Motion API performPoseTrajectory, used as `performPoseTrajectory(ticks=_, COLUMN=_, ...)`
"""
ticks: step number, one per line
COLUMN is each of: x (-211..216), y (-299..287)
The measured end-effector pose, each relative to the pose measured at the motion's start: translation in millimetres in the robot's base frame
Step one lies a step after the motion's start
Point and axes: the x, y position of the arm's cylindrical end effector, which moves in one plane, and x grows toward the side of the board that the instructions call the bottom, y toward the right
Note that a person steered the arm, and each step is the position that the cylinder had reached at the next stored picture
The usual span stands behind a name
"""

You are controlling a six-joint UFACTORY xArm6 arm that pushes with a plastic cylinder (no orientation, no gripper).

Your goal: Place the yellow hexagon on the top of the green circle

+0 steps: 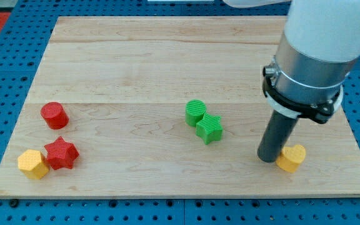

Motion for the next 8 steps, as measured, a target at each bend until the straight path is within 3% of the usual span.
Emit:
performPoseTrajectory(ticks=3, x=3, y=42)
performPoseTrajectory(ticks=5, x=4, y=-68)
performPoseTrajectory(ticks=7, x=57, y=-126)
performPoseTrajectory(ticks=8, x=58, y=-141)
